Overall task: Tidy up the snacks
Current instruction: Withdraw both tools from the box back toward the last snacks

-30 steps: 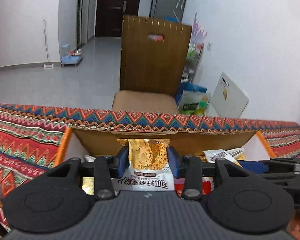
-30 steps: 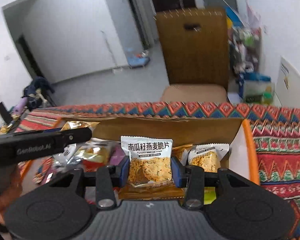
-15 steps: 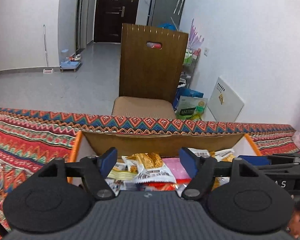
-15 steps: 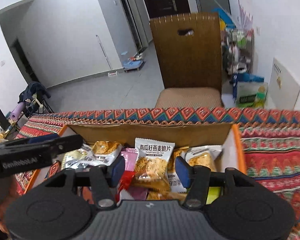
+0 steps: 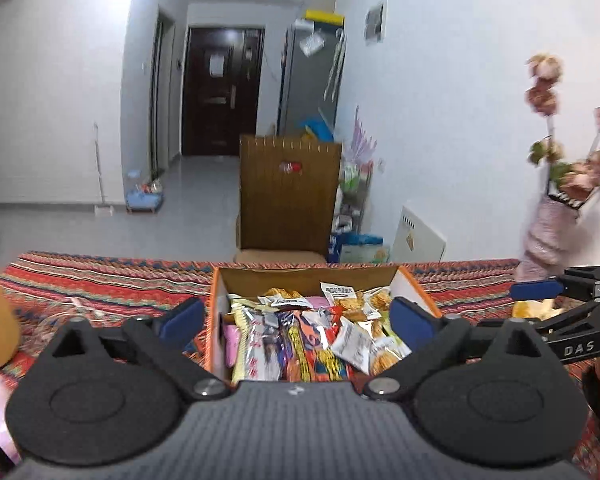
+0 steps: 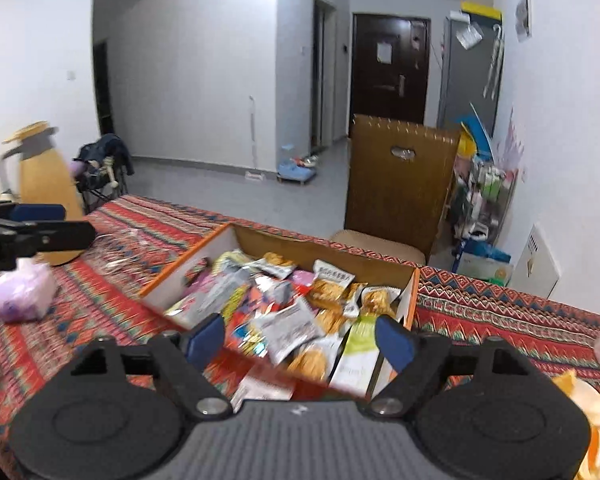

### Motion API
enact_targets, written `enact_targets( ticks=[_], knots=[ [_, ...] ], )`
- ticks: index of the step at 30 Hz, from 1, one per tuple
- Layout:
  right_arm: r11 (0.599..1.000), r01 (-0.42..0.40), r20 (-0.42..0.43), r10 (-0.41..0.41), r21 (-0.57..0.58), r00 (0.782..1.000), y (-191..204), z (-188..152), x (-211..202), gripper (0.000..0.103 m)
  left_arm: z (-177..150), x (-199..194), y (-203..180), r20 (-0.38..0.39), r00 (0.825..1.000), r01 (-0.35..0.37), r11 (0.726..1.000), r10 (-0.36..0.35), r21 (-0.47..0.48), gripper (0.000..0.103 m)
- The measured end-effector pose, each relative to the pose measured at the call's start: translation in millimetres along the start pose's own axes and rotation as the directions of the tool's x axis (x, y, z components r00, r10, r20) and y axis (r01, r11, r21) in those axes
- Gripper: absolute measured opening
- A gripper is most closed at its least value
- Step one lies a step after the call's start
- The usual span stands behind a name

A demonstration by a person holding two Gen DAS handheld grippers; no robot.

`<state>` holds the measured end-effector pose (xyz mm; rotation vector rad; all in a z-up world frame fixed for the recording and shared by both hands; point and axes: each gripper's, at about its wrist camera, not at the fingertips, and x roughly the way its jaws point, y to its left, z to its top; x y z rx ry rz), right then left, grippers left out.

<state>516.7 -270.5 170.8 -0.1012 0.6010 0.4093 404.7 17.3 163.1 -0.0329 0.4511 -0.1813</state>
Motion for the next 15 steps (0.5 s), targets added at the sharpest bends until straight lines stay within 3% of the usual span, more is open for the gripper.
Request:
enact_targets(
  ticks=[7,10,15],
  knots=[
    [0.999,0.001,0.113,0.003,-0.033,0.994,31.3,-68.1,-108.2,0.089,-63.6,-126.2,-6.6,0.117,0.993,-0.021,1.0,0.021,-0.001,0.103],
    [1.0,0.006,0.178,-0.002,-0.022,0.984,46.0,-110.0,-149.8,0.099,-105.2,-163.5,-9.1,0.138,0.989,-0.044,0.999,0.048,-0.03,0.103],
    [0.993,0.118,0.213,-0.113,-0.012,0.97,76.9,-183.2,-186.1,0.101,-180.2,-203.4,-16.6,0.13,0.989,-0.075,0.997,0.077,-0.017,0.103]
  ],
)
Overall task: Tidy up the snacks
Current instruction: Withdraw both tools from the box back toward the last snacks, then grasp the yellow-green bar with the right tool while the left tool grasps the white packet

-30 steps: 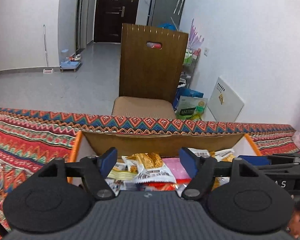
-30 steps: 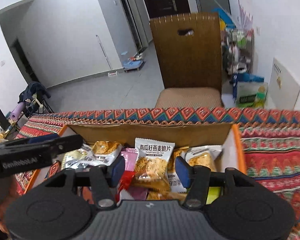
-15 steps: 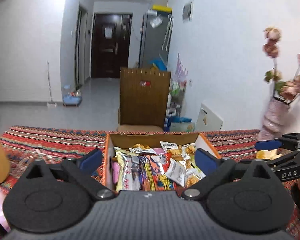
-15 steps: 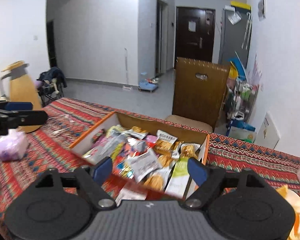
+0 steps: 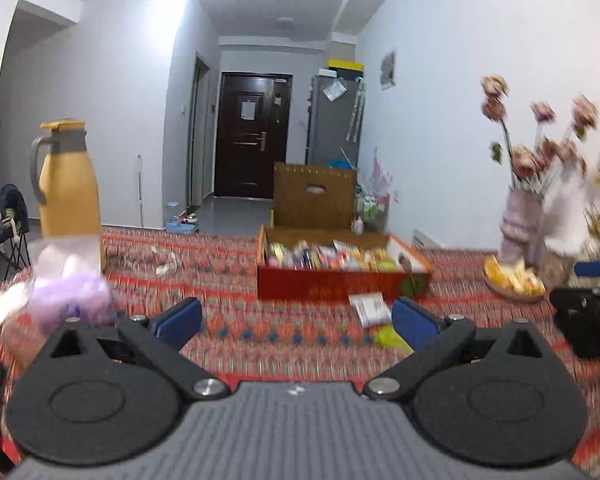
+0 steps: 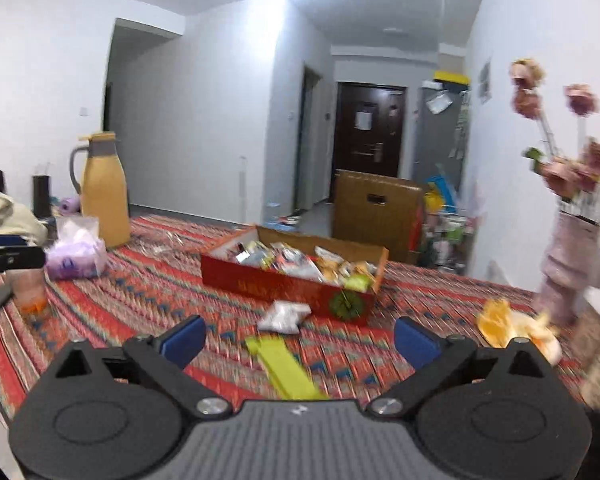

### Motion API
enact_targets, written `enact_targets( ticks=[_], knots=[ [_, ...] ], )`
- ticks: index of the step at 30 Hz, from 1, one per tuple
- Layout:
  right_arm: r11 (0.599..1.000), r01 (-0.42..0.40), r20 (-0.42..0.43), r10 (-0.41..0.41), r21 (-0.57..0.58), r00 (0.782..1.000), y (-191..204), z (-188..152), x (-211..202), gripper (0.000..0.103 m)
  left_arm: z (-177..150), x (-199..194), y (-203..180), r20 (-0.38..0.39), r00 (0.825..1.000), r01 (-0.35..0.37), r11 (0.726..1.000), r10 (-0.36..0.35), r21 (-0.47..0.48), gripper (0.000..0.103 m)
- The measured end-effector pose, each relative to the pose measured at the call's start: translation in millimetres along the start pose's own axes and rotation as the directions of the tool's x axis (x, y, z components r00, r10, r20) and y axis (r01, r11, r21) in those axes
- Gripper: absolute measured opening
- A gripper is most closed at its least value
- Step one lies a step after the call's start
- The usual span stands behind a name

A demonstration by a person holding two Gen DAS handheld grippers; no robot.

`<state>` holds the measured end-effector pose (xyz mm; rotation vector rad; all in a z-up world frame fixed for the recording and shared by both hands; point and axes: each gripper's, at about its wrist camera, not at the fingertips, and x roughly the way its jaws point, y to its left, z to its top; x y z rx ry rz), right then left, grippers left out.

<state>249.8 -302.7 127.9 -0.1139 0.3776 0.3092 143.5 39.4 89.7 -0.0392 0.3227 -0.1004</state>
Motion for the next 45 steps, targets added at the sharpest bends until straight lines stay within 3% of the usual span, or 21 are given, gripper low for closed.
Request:
enact_targets(
  ticks=[3,7,13,16,24,32,40,44,45],
  knots=[
    [0.999,0.048,-0.02,-0.048,0.014,0.999,16.7,-37.1,-22.3,0.101,-35.7,-18.3,-8.8,-0.031,0.999,-0.018,1.0,0.018,0.008,0.103],
    [0.999,0.048,-0.063,-0.046,0.025,0.997,31.6,-78.4,-40.2,0.101,-67.7,-29.0,-13.7,-0.051,0.999,-0.014,1.0,0.014,0.016,0.103],
    [0.994,0.074,-0.168,-0.06,0.078,0.984,41.2,-118.9,-37.7,0.101,-85.4,-34.8,-10.9,-0.081,0.997,0.003,1.0,-0.002,0.014,0.103],
    [0.992,0.092,-0.196,-0.073,0.089,0.978,43.4,-126.7,-32.5,0.101,-84.9,-29.5,-7.7,-0.09,0.995,-0.029,1.0,0.029,0.011,0.103],
    [0.996,0.031,-0.176,-0.016,0.087,0.984,41.5,-114.8,2.6,0.099,-75.5,-6.3,3.5,-0.128,0.989,-0.076,0.997,0.079,0.024,0.103],
    [0.996,-0.069,-0.186,0.057,-0.058,0.981,23.5,-68.0,84.1,0.091,-60.4,35.4,18.4,-0.151,0.979,-0.131,0.989,0.139,0.061,0.103],
    [0.981,-0.154,-0.299,0.113,-0.118,0.948,7.7,-54.2,196.3,0.069,-44.2,94.6,4.4,-0.207,0.969,-0.114,0.987,0.136,0.116,0.103],
    [0.975,-0.214,-0.319,0.185,-0.058,0.93,-5.3,-55.8,216.9,0.042,-27.2,133.4,-12.1,-0.218,0.972,-0.069,0.992,0.09,0.101,0.103],
    [0.976,-0.216,-0.323,0.192,-0.04,0.927,-11.2,-55.8,217.1,0.041,-23.8,145.5,-18.0,-0.229,0.97,-0.057,0.994,0.078,0.097,0.103]
  ],
)
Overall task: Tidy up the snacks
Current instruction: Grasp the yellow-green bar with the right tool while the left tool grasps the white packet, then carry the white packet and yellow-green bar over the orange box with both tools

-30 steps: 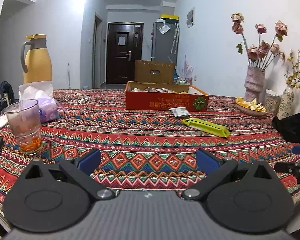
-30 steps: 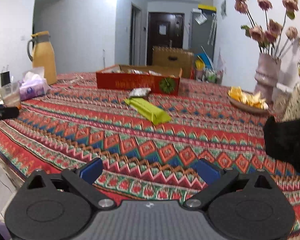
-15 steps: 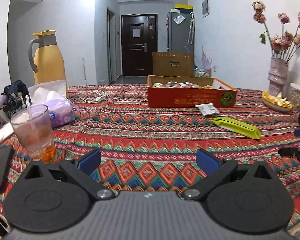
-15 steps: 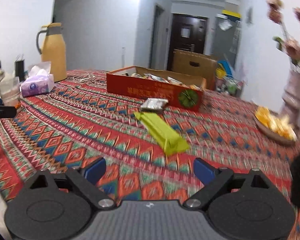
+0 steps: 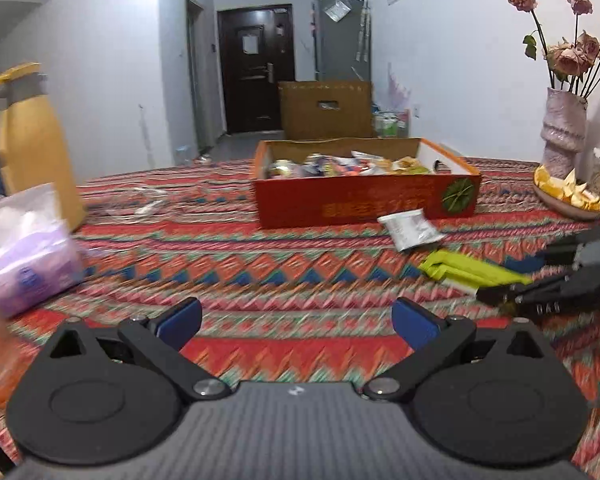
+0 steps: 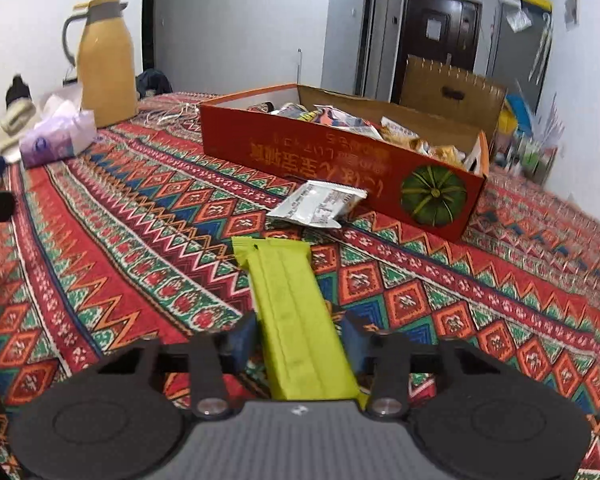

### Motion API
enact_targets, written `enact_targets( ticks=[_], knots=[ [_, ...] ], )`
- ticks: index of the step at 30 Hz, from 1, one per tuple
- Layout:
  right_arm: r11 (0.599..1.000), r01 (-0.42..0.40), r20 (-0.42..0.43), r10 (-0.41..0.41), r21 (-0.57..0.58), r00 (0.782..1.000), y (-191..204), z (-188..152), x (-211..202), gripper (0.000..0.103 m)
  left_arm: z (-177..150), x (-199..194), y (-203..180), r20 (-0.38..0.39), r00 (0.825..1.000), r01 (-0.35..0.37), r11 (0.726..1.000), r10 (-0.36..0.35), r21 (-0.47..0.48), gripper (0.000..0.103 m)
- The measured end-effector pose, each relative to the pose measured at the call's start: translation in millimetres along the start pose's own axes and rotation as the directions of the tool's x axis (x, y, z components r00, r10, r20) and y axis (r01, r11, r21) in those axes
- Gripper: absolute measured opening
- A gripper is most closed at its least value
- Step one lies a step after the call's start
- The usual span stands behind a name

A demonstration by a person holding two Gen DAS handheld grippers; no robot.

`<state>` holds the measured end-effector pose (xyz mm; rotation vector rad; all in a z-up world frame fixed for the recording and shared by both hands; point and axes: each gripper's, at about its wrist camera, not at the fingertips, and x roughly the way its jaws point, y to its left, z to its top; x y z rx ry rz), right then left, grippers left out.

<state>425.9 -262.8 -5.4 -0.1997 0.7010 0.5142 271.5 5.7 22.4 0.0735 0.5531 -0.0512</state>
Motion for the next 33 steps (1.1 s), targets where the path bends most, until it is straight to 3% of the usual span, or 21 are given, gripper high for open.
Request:
enact_targets(
  ticks=[4,8,11,13,15,18,20,21,22,24,28,33],
  knots=[
    [0.992,0.083,0.019,-0.086,0.096,0.996,-31.9,-13.8,-10.5,0.037,19.5,43.5,-34.6,-0.026,0.998,0.065,0.997,-0.064,0.036,0.103],
    [0.959,0.17,0.034,-0.182,0.227,0.983,-65.8,-25.3,-22.8,0.034,41.6,95.3,-77.0,-0.039,0.994,0.107,0.992,-0.105,0.064,0.103],
    [0.947,0.195,0.029,-0.209,0.257,0.978,-77.3,-29.9,-23.5,0.033,53.1,133.9,-102.0,-0.053,0.989,0.139,0.988,-0.135,0.07,0.1],
    [0.946,0.215,0.024,-0.227,0.242,0.974,-75.5,-29.7,-21.5,0.034,60.2,160.1,-116.1,-0.064,0.987,0.151,0.985,-0.146,0.083,0.086],
    [0.945,0.237,0.02,-0.248,0.227,0.969,-75.0,-30.8,-21.9,0.034,66.0,183.4,-125.5,-0.084,0.988,0.139,0.986,-0.132,0.09,0.081],
    [0.942,0.23,0.019,-0.242,0.244,0.97,-80.6,-31.0,-25.0,0.034,68.1,204.6,-129.5,-0.117,0.99,0.094,0.991,-0.083,0.093,0.081],
    [0.942,0.231,0.018,-0.243,0.244,0.97,-81.3,-31.4,-25.7,0.034,65.3,211.8,-125.0,-0.15,0.985,0.1,0.993,-0.089,0.068,0.078],
    [0.942,0.23,0.018,-0.242,0.244,0.97,-81.8,-31.4,-27.0,0.034,63.7,214.7,-122.1,-0.165,0.981,0.108,0.993,-0.099,0.05,0.064],
    [0.942,0.229,0.019,-0.241,0.245,0.97,-81.7,-31.6,-27.2,0.034,63.1,213.2,-119.4,-0.158,0.981,0.121,0.992,-0.115,0.03,0.047],
    [0.942,0.223,0.02,-0.235,0.25,0.972,-82.6,-31.5,-27.3,0.034,64.2,206.1,-119.3,-0.162,0.98,0.128,0.99,-0.117,0.057,0.041],
    [0.942,0.221,0.02,-0.233,0.253,0.972,-82.5,-32.1,-27.6,0.034,58.3,170.8,-116.2,-0.146,0.982,0.132,0.988,-0.12,0.076,0.041],
    [0.948,0.223,0.027,-0.235,0.227,0.972,-77.4,-31.5,-25.2,0.034,38.3,89.6,-91.4,-0.093,0.982,0.163,0.987,-0.162,0.0,0.041]
  ],
)
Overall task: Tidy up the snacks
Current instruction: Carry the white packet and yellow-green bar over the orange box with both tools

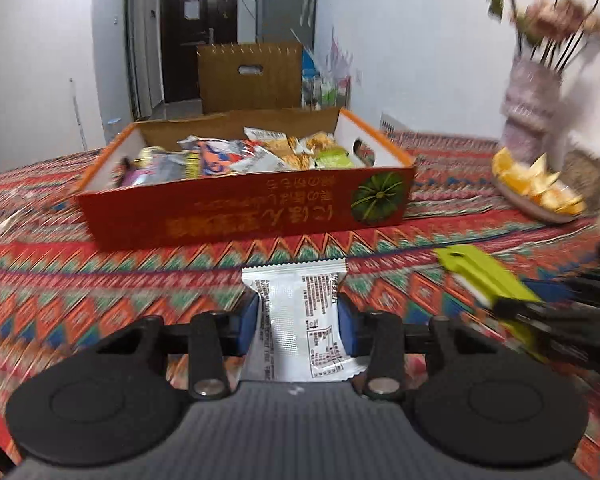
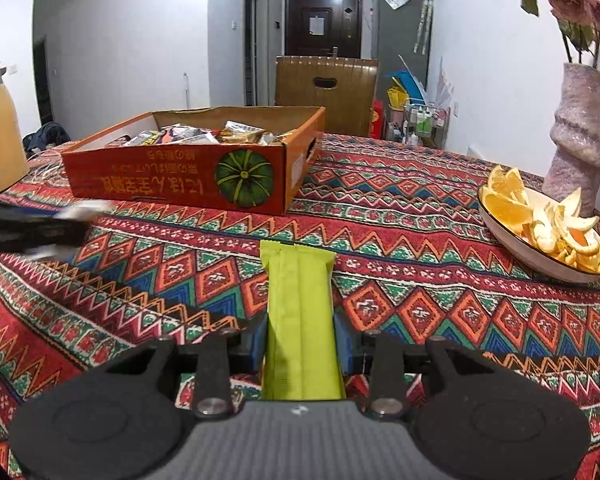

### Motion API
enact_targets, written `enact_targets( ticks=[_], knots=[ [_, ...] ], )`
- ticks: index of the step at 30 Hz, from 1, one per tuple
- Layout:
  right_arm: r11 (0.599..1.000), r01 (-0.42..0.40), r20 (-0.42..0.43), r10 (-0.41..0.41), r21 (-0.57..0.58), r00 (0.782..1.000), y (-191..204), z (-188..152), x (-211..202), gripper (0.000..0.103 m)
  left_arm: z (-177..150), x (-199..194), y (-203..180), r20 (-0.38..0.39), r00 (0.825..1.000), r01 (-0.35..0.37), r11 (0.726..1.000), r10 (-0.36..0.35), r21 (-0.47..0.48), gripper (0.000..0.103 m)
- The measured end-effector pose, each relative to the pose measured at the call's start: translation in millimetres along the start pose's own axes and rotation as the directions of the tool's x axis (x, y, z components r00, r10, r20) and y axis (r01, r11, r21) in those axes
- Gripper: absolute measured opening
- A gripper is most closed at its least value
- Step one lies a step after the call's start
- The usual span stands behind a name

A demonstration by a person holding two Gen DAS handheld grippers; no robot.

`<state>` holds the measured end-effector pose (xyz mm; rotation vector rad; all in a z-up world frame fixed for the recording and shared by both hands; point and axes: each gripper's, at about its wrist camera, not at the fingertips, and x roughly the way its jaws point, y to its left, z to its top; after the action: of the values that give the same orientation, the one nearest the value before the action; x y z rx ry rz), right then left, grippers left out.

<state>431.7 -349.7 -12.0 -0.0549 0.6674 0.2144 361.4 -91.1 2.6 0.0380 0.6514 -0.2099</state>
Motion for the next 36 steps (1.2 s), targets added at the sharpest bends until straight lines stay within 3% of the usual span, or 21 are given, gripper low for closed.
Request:
enact_targets(
  ticks=[6,9,13,19,26,36],
  knots=[
    [0.999,0.022,0.0,-0.022,-0.042,1.0,17.5,-3.3,-6.0,0.033,-49.3,-100.7,43.6,0.067,0.998,0.003,0.994,0.004,-0.109,0.042],
    [0.997,-0.006,-0.008,0.006,-0.078,1.0,44.6,-13.8,-23.5,0.032,-70.3,-129.7,65.2,0.06,0.995,-0.072,0.988,0.081,-0.137,0.042],
    [0.991,-0.023,-0.018,0.02,-0.131,1.0,85.5,-34.5,-57.0,0.032,-92.7,-162.7,87.0,0.097,0.993,-0.054,0.981,0.074,-0.188,0.042],
    [0.997,-0.041,-0.016,0.039,-0.072,0.999,122.8,-62.5,-109.5,0.032,-110.7,-174.3,99.9,0.095,0.995,-0.02,0.977,0.041,-0.212,0.042],
    [0.999,-0.035,0.018,0.035,-0.001,0.999,130.2,-81.2,-158.5,0.032,-114.2,-183.4,88.2,0.126,0.992,0.037,0.983,-0.015,-0.177,0.042],
    [1.0,-0.014,0.116,0.014,0.006,0.993,108.8,-49.4,-166.1,0.032,-78.2,-184.3,85.2,0.186,0.983,0.03,0.992,-0.007,-0.122,0.042]
  ],
)
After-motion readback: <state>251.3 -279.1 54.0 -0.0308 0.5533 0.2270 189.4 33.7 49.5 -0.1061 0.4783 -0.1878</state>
